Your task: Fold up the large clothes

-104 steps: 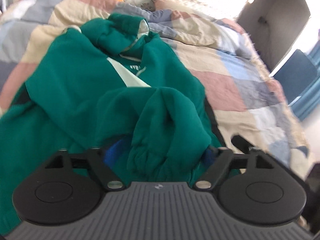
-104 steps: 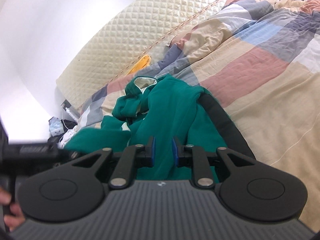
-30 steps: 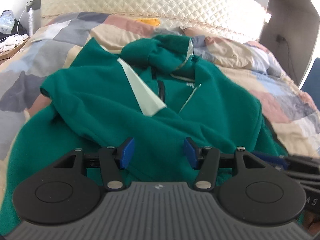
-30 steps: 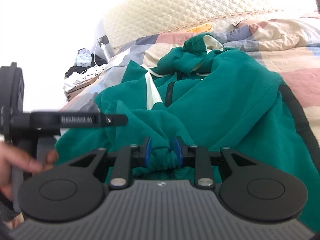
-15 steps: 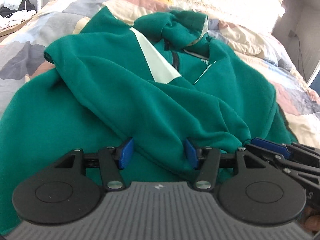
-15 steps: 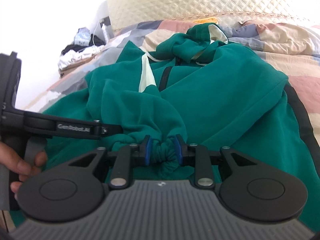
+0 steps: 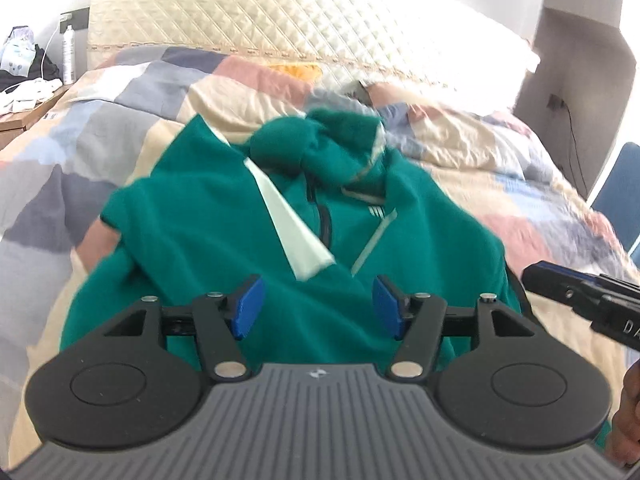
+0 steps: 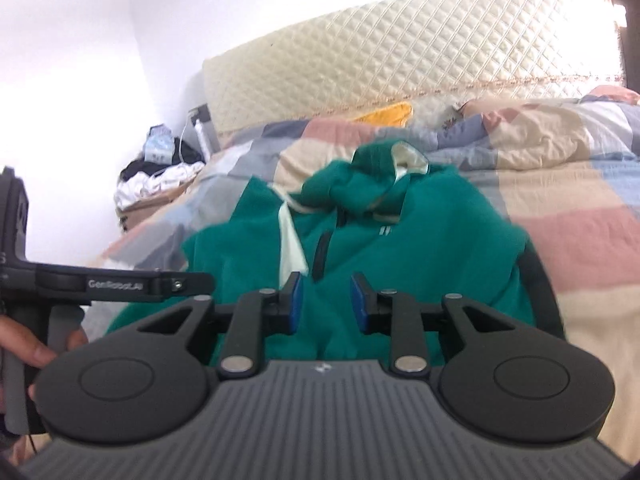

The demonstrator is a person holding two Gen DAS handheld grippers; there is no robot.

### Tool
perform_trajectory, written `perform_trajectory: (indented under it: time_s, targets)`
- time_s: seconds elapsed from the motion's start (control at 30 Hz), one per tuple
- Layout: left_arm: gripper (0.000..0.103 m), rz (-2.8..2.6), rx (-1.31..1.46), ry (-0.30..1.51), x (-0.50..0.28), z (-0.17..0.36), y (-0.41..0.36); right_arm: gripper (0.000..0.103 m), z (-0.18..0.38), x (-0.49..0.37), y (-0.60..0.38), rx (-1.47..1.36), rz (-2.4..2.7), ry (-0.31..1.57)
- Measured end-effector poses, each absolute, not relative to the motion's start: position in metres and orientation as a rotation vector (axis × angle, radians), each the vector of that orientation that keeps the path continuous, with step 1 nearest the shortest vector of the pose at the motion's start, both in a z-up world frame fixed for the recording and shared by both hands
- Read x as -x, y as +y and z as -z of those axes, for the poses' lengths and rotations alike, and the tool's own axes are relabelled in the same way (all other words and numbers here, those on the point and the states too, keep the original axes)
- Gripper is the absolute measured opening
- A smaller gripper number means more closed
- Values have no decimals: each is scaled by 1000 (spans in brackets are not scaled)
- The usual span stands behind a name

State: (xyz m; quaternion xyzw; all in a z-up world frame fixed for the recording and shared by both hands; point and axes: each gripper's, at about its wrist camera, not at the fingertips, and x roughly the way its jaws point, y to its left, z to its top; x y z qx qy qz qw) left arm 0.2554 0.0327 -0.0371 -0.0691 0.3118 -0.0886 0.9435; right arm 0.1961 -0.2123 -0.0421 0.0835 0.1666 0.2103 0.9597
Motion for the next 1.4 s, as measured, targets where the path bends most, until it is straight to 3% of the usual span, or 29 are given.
perform_trajectory:
  time_s: [0.03, 0.1, 0.17, 0.37, 0.53, 0.67, 0.8, 0.87, 1.0, 1.03, 1.1, 1.13, 1.17, 1.2, 1.4]
  targets:
    - [65, 172, 150, 638, -267, 34, 35, 30, 36, -208, -214, -171, -418, 338]
    - [66, 168, 168, 644, -292, 31, 38, 49, 26, -237, -216, -179, -393, 346]
    - [66, 166, 180, 637, -319, 31, 41, 57, 20, -270, -220, -202, -371, 343]
    - [71, 210, 250, 641, -427, 52, 47, 56, 22, -395, -215, -216, -327, 376]
    - [71, 267, 352, 658, -527, 71, 47, 57, 30, -502, -236, -411, -310, 369]
    - [71, 284, 403, 740, -573, 88, 34, 57, 52, -571, -250, -586, -301, 466]
    - [77, 219, 405, 766, -599, 101, 27, 57, 73, -606, -246, -715, -405, 562]
    - [78, 190, 468, 775, -603, 108, 30, 66, 78, -615, -229, -667, -409, 655]
    - [77, 123, 562, 798, -614, 115, 35, 66, 78, -614, -204, -586, -395, 726]
    - [73, 112, 567, 808, -618, 115, 34, 65, 75, -612, -201, -575, -393, 722]
    - [48, 91, 549, 824, -623, 114, 34, 34, 67, -610, -197, -542, -360, 737]
    - [29, 87, 546, 831, -624, 112, 35, 31, 60, -606, -196, -511, -328, 740]
    - [16, 81, 561, 834, -624, 108, 38, 27, 54, -602, -197, -494, -318, 722]
    - [14, 79, 577, 828, -623, 103, 43, 19, 46, -595, -199, -489, -328, 687]
    - [10, 166, 566, 653, -565, 36, 62, 17, -27, -517, -201, -412, -432, 468]
